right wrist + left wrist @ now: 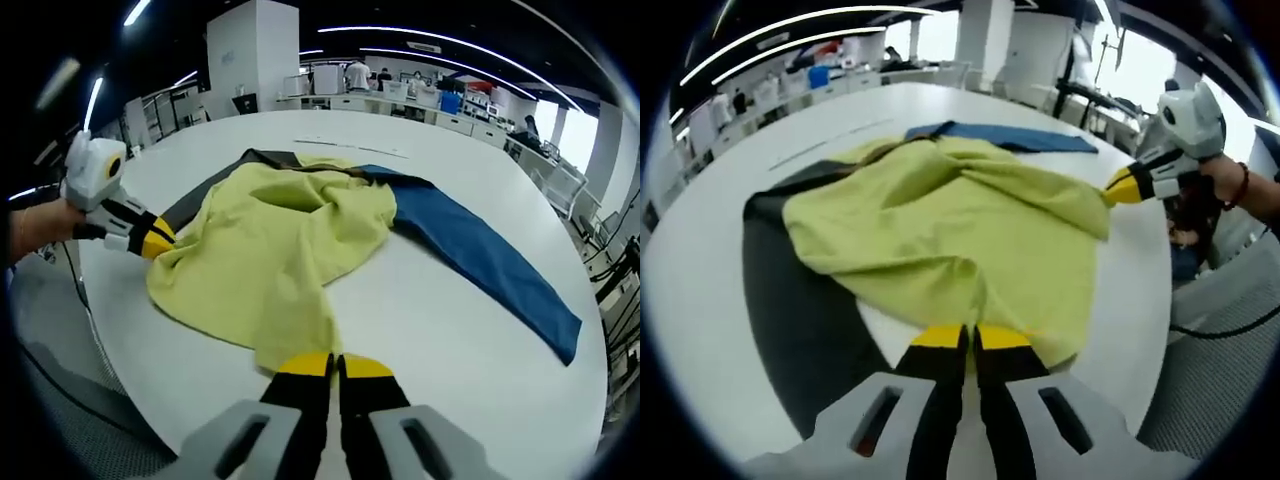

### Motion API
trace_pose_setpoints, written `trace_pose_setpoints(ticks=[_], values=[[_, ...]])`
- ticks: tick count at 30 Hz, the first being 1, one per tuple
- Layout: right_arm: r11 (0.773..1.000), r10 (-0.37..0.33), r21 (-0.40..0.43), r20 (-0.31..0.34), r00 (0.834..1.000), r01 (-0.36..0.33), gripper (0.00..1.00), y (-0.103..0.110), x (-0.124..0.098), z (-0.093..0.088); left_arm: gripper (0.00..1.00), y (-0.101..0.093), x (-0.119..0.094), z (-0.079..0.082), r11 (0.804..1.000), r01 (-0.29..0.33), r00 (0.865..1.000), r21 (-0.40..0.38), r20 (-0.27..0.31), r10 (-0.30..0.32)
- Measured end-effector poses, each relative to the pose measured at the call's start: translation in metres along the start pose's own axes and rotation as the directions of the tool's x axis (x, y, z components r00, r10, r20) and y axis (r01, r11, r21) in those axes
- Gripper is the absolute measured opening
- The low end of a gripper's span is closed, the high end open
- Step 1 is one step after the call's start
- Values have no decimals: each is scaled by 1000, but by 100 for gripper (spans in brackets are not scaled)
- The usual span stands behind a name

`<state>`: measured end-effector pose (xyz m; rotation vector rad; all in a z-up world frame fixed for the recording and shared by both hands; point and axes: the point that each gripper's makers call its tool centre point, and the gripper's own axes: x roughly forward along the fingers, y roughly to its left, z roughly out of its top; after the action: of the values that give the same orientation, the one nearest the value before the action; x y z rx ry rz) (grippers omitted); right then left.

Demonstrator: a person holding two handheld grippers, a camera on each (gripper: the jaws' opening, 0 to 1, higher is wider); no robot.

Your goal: Fold the garment on the visible template until the final outline fits inside the template.

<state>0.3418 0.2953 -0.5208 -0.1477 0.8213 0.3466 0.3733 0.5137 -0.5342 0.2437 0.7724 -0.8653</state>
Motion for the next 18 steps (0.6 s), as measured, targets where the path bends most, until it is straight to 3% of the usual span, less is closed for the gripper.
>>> trace_pose_setpoints(ticks=[2, 7, 12, 18], values=[[1000, -6, -5, 3, 1000, 6, 0, -2, -4, 1, 1, 2, -7, -9, 1000, -15, 998, 6, -56, 15], [1000, -15, 8, -5, 1000, 15, 0, -10, -14, -3, 0, -5, -26, -17, 999, -9, 997, 32, -71, 11], [1000, -31, -3, -28, 999, 31, 0, -16, -21, -14, 0, -15, -36, -32, 997, -7, 996, -75, -89, 0], [999, -44, 9, -48, 998, 44, 0, -25, -22, -28, 0, -9, -48, -55, 991, -43, 989, -125, -144, 24]])
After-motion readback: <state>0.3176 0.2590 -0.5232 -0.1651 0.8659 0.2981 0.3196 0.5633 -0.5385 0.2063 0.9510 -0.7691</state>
